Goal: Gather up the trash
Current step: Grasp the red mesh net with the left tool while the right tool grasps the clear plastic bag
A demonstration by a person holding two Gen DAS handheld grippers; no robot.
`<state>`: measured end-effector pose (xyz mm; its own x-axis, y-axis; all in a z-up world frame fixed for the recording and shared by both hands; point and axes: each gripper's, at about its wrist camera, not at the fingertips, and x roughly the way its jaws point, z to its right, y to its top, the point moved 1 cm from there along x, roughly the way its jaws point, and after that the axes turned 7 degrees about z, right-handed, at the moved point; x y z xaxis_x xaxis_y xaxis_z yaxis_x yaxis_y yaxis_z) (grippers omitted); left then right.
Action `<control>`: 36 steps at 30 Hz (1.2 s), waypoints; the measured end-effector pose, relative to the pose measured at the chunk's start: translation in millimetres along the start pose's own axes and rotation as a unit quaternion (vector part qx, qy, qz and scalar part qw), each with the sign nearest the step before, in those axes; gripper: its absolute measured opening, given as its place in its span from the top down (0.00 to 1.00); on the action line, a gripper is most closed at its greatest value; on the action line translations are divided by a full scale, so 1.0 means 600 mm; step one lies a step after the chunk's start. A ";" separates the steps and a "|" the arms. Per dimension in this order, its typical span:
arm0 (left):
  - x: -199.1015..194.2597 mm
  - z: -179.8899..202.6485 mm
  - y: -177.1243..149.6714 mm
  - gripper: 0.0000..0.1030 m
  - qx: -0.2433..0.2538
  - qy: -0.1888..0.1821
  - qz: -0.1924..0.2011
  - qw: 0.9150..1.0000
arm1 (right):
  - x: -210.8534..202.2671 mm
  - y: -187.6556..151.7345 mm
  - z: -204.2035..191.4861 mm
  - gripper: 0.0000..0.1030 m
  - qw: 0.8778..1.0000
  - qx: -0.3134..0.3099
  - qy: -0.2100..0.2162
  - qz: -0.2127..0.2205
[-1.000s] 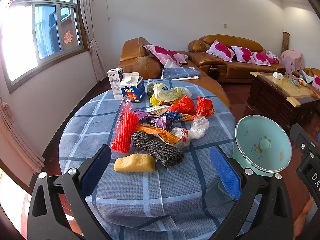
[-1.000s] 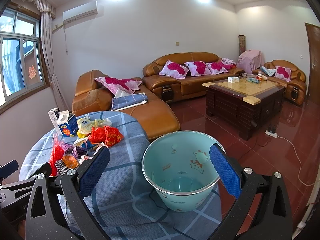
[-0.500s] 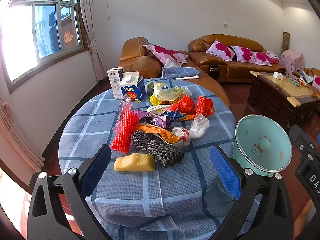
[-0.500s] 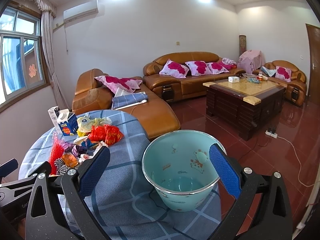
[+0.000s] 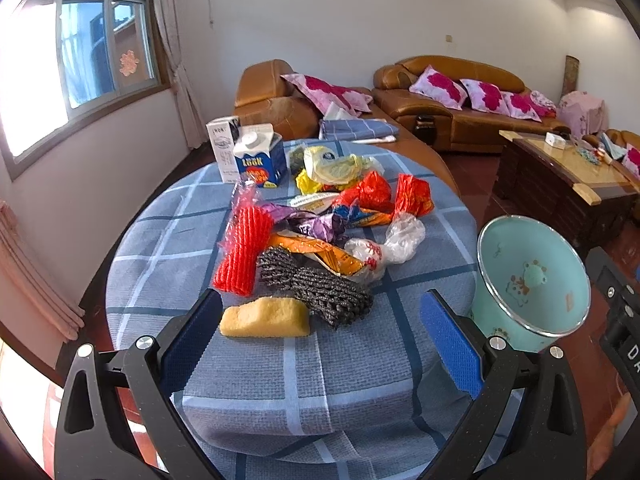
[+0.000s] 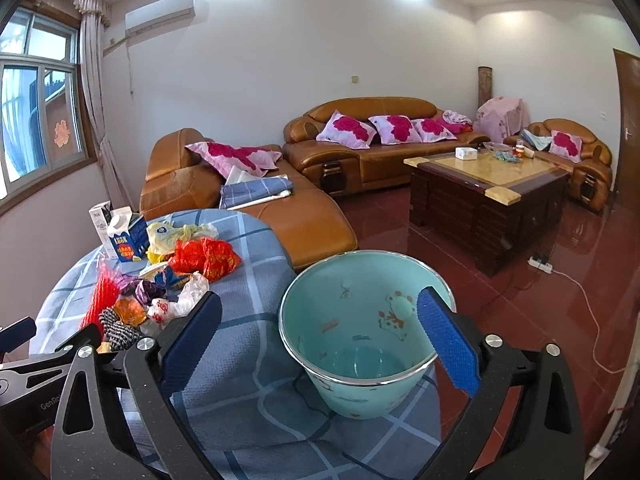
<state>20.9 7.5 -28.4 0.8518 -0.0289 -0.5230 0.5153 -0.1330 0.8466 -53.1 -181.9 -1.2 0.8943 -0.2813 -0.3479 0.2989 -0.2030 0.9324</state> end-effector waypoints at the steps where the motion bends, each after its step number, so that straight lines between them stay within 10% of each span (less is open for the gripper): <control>1: 0.006 -0.005 -0.001 0.06 0.001 -0.001 -0.004 1.000 | 0.004 -0.002 -0.001 0.17 1.000 -0.001 0.001 -0.003; 20: 0.153 -0.245 -0.016 0.14 -0.096 0.078 -0.064 0.990 | 0.167 -0.021 -0.144 0.25 0.989 -0.016 0.096 -0.110; 29: 0.224 -0.211 0.012 0.19 -0.072 0.020 -0.091 0.993 | 0.249 -0.034 -0.213 0.35 0.977 -0.009 0.122 -0.174; 36: 0.270 -0.196 -0.012 0.32 -0.081 -0.005 -0.132 0.988 | 0.281 -0.053 -0.218 0.65 0.967 0.003 0.140 -0.211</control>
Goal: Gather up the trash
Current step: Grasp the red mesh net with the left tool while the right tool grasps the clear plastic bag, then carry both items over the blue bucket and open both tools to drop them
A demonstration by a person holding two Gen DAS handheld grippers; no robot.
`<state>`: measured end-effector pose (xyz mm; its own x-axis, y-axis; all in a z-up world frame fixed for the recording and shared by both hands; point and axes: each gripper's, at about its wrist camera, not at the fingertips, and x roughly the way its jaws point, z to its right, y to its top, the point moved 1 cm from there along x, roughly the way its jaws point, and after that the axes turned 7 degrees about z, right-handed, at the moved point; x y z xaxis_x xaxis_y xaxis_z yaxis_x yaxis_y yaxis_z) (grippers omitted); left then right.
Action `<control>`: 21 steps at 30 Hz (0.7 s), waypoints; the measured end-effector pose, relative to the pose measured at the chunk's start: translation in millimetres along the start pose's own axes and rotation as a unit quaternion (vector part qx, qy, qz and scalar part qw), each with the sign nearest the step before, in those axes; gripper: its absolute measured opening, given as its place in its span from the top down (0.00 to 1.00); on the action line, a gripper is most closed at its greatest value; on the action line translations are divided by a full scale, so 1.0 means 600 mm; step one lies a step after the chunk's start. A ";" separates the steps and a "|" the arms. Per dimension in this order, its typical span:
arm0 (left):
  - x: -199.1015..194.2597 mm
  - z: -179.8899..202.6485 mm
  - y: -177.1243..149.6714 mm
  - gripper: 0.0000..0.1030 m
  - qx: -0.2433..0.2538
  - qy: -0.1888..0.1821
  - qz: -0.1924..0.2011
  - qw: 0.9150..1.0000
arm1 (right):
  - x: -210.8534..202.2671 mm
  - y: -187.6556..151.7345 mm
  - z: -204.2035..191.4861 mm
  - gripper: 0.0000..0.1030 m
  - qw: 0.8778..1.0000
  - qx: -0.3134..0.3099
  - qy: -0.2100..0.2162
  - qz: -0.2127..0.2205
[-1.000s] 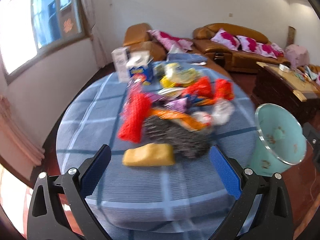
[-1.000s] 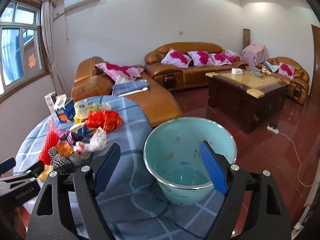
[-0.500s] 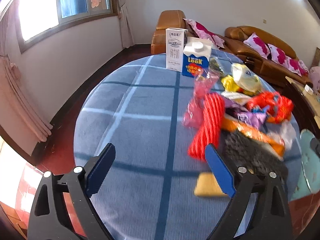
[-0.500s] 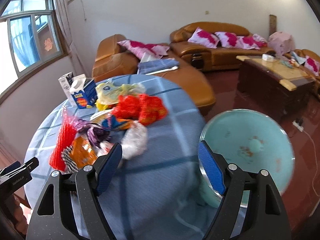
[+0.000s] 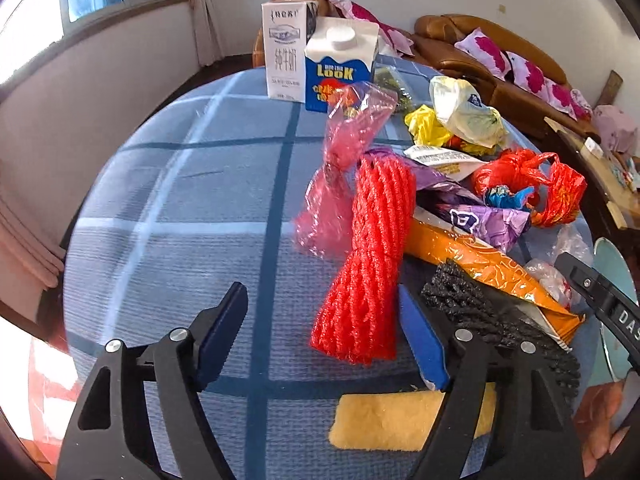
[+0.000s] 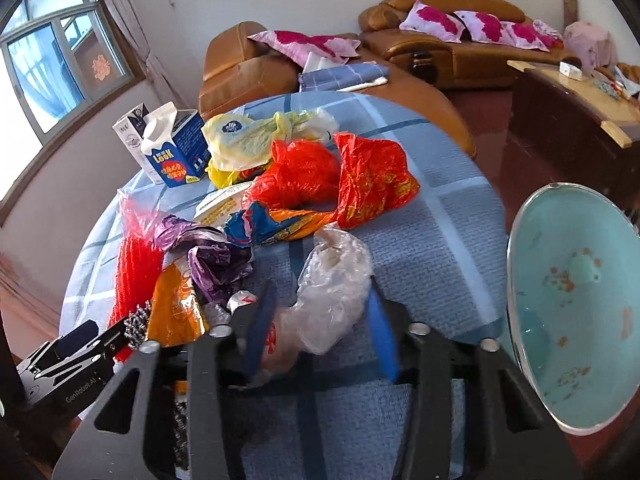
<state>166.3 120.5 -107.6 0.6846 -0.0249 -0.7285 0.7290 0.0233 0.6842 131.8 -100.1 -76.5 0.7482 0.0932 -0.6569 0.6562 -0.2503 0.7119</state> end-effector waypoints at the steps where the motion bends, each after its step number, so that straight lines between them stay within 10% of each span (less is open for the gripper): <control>1: 0.001 0.002 -0.001 0.42 0.002 -0.003 0.000 1.000 | 0.002 0.000 0.001 0.71 1.000 0.000 0.003 -0.001; 4: 0.002 0.006 -0.003 0.73 0.003 -0.019 0.002 1.000 | 0.008 0.000 0.003 0.82 1.000 0.003 0.016 -0.006; 21: -0.114 0.012 0.026 0.78 0.002 0.002 0.094 0.996 | -0.135 0.042 0.039 0.86 0.986 -0.018 -0.016 0.168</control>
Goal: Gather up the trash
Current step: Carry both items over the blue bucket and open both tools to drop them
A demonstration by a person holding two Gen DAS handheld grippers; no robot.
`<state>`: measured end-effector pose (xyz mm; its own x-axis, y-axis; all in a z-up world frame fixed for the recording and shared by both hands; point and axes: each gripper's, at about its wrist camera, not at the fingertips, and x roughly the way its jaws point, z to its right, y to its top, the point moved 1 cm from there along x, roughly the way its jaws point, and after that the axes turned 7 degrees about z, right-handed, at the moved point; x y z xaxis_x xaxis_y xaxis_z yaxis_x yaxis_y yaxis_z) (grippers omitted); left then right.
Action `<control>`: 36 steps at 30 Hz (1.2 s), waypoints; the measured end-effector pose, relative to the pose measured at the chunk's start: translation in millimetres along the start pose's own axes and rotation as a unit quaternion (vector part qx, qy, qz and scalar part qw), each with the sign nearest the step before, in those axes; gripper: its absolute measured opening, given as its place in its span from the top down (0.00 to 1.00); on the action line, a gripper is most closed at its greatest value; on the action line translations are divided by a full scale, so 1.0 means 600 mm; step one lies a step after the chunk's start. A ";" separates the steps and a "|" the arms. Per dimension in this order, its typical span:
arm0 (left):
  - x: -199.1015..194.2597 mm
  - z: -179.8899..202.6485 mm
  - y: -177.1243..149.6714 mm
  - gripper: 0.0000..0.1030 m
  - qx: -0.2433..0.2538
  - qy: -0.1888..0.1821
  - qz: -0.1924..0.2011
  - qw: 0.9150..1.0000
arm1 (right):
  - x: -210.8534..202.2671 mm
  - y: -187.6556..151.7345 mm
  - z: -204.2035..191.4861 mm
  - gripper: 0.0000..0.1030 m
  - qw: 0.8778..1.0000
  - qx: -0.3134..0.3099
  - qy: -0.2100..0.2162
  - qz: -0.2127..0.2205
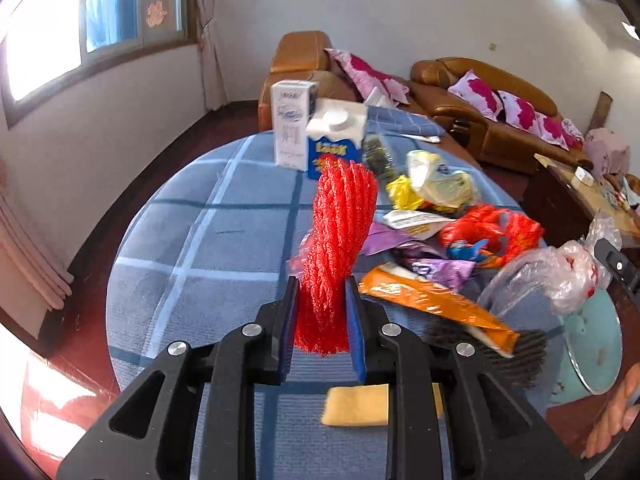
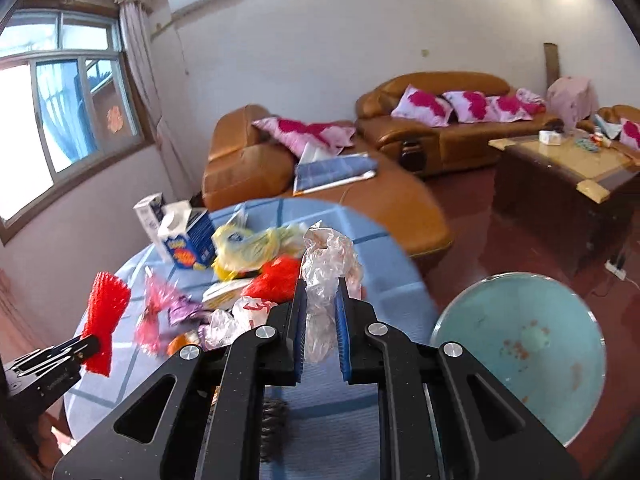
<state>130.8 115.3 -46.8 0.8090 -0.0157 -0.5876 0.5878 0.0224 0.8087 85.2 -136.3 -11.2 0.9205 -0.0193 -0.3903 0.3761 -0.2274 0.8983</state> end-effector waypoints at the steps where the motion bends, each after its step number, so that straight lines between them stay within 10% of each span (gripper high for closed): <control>1: -0.003 0.010 0.000 0.78 0.005 -0.003 0.002 1.000 | -0.003 0.001 0.008 0.86 1.000 0.002 -0.005 0.004; 36: -0.031 0.449 -0.044 0.78 0.158 -0.187 -0.007 0.970 | -0.093 -0.037 0.335 0.86 0.970 0.098 -0.220 0.022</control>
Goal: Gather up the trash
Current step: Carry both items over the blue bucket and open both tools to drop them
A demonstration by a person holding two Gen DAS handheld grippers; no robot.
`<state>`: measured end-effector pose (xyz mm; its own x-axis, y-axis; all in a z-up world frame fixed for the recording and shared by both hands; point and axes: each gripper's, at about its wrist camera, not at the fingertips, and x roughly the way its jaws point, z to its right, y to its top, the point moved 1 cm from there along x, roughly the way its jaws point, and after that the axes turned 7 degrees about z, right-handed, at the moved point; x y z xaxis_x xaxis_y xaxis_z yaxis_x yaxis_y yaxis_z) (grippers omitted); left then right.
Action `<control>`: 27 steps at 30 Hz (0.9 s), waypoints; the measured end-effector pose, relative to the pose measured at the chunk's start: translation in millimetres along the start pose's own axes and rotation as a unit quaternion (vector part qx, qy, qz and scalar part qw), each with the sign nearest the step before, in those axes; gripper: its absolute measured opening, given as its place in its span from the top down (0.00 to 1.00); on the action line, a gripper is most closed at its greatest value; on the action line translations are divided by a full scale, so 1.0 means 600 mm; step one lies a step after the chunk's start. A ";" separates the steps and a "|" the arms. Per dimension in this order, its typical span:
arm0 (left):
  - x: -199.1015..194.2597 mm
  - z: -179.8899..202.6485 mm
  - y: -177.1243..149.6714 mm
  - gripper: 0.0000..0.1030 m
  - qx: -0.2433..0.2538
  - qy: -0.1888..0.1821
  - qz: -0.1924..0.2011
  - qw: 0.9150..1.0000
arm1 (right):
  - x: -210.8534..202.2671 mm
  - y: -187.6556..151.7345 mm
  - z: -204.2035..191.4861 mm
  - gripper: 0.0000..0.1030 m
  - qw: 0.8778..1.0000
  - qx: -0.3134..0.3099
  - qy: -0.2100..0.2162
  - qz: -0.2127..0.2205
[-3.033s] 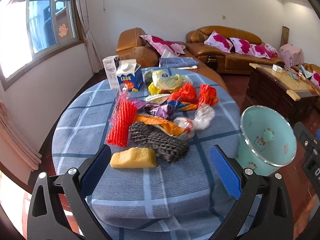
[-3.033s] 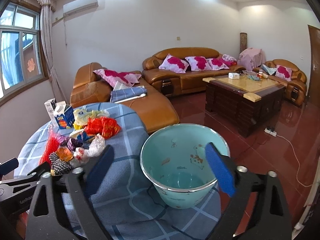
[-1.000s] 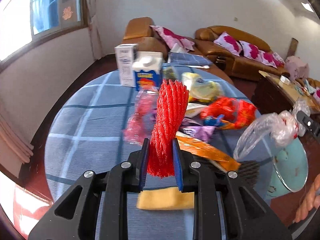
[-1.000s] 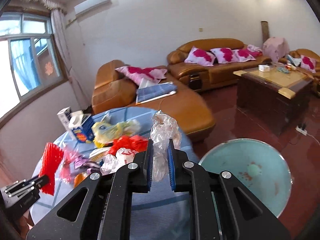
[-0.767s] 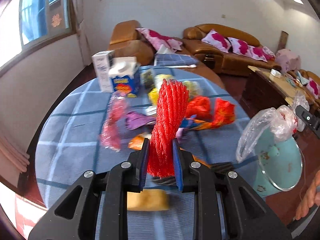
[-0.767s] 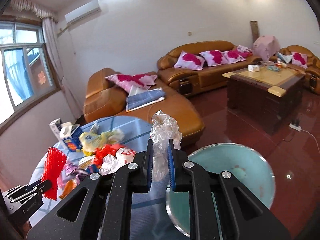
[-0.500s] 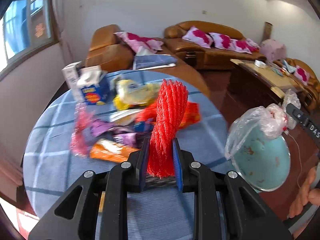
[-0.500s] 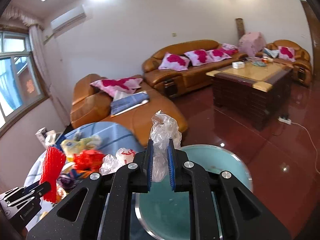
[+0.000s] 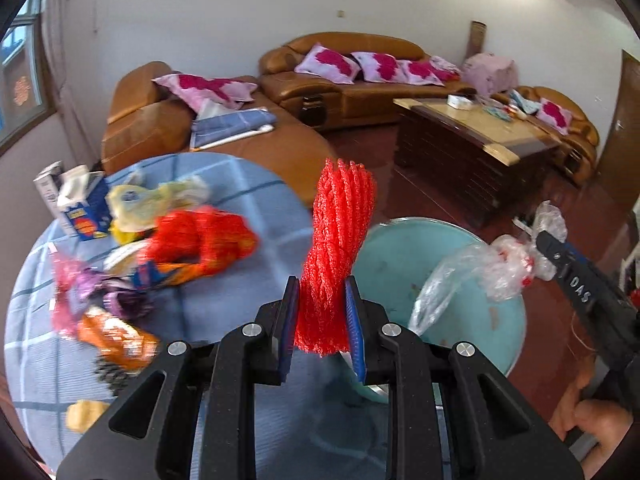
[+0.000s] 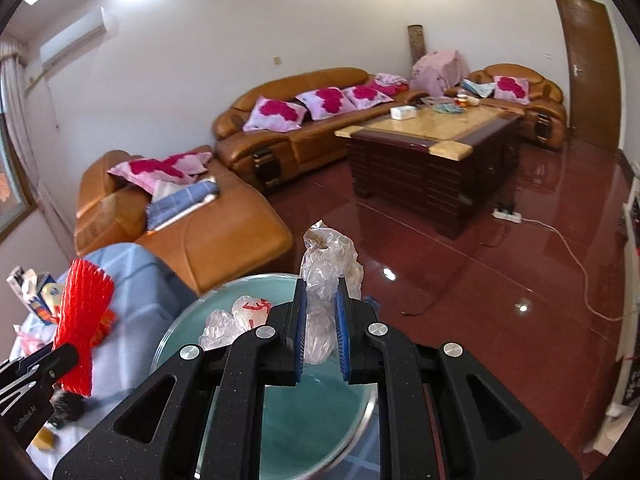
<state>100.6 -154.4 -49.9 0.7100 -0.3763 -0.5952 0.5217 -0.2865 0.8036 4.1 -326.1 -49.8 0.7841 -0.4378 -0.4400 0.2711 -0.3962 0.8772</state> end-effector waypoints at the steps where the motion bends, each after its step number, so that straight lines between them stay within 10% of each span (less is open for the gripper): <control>1: 0.007 0.011 -0.001 0.78 0.003 -0.005 -0.003 1.000 | 0.003 -0.001 0.005 0.86 1.000 0.000 -0.003 -0.002; 11: 0.055 0.083 -0.006 0.75 0.036 -0.026 -0.029 0.999 | 0.039 -0.022 0.022 0.83 0.998 0.009 -0.011 -0.054; 18: 0.057 0.076 -0.009 0.44 0.039 -0.004 -0.032 0.999 | 0.037 -0.020 0.027 0.73 0.998 0.027 -0.009 -0.056; 27: 0.036 0.053 -0.003 0.30 0.038 0.032 -0.021 0.999 | 0.017 -0.007 0.027 0.54 0.999 0.033 -0.001 -0.026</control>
<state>100.0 -190.3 -64.6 0.7181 -0.3061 -0.6250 0.5167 -0.3671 0.7734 2.0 -341.9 -60.7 0.7680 -0.4171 -0.4860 0.2745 -0.4712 0.8382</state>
